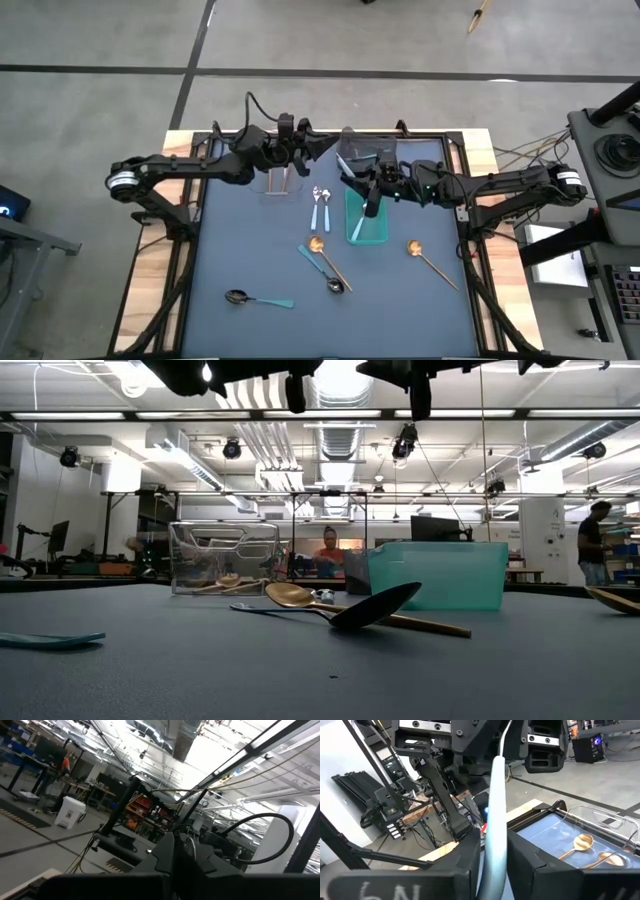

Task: Sort silverware by color (type)
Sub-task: Put the light blue spoon into the green bin

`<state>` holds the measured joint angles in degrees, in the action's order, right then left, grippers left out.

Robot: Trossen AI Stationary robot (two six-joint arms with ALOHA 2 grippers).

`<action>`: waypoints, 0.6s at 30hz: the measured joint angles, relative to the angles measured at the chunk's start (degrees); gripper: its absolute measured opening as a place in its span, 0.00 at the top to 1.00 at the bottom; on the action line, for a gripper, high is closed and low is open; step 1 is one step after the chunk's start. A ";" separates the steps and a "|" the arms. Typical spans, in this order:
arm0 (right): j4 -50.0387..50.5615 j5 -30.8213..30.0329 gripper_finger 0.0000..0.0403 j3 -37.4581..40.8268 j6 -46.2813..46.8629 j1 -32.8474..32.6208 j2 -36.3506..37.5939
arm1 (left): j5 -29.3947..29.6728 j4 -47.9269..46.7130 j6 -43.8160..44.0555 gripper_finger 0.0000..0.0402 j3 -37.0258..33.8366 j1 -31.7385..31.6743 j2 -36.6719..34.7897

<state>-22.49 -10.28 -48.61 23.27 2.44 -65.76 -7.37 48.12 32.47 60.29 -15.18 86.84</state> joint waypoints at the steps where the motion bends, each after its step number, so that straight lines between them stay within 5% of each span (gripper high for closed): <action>1: 0.31 -0.04 0.81 -0.01 0.10 0.00 0.02 | -0.03 -0.26 0.00 1.00 0.00 0.02 -0.07; 11: 5.28 -5.06 0.61 -0.08 2.27 0.11 0.02 | 0.77 -11.03 -1.90 1.00 0.00 -0.11 -0.71; 18: 19.11 -9.32 0.52 -5.32 2.27 0.17 -0.10 | 2.67 -14.93 -2.34 1.00 0.00 -0.15 -0.71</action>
<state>-3.38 -19.61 -53.92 25.54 2.61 -65.86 -4.70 33.18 30.13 60.29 -15.33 86.13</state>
